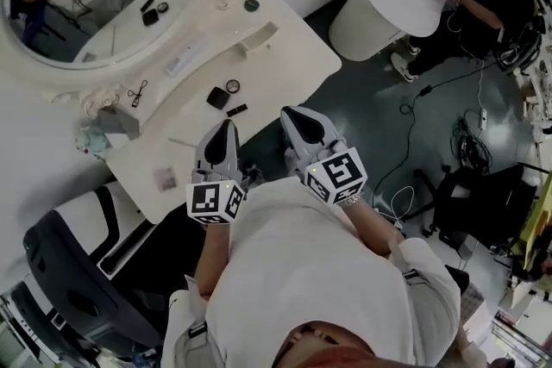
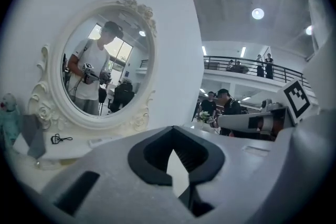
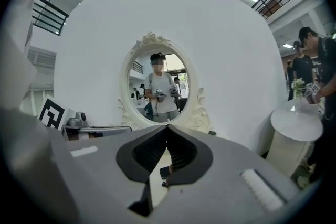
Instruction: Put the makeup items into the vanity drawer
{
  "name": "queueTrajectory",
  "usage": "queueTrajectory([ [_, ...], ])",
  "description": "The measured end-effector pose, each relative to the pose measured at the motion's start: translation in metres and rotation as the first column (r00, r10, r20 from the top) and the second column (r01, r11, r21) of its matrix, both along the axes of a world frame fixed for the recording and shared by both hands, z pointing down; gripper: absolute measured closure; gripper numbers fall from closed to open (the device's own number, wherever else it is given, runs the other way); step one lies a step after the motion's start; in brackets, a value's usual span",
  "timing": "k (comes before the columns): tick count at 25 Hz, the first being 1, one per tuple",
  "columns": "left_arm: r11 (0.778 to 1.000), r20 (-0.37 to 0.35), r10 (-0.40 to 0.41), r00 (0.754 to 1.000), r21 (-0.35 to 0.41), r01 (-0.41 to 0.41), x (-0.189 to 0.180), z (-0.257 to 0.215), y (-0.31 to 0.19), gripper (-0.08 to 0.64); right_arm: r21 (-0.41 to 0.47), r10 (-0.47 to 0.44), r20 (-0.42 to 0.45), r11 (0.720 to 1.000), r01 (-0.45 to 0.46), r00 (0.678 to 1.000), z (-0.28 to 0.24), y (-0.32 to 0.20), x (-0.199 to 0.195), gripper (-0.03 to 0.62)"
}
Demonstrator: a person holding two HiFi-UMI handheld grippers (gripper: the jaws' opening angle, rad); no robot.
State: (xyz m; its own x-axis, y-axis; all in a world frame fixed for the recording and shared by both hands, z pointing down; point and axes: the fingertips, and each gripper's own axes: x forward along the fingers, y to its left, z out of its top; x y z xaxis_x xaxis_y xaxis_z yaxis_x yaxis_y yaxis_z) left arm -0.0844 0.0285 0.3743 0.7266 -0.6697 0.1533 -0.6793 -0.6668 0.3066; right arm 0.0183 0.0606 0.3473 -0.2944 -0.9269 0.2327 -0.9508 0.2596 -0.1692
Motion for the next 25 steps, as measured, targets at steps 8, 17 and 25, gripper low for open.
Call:
queueTrajectory([
  [8, 0.977, 0.033, -0.214, 0.976, 0.002, 0.214, 0.009, 0.002, -0.032, 0.555, 0.004, -0.231, 0.014, 0.973, 0.231, 0.973, 0.002, -0.057, 0.010, 0.584],
  [17, 0.944, 0.137, -0.330, 0.934, 0.027, 0.330, 0.044, 0.015, -0.055, 0.555, -0.022, -0.394, 0.049, 0.918, 0.395, 0.918, 0.018, -0.098, 0.052, 0.584],
  [25, 0.919, 0.259, -0.384, 0.886, 0.012, 0.395, 0.051, 0.037, -0.057, 0.554, -0.042, -0.524, 0.062, 0.849, 0.527, 0.849, 0.029, -0.113, 0.060, 0.584],
])
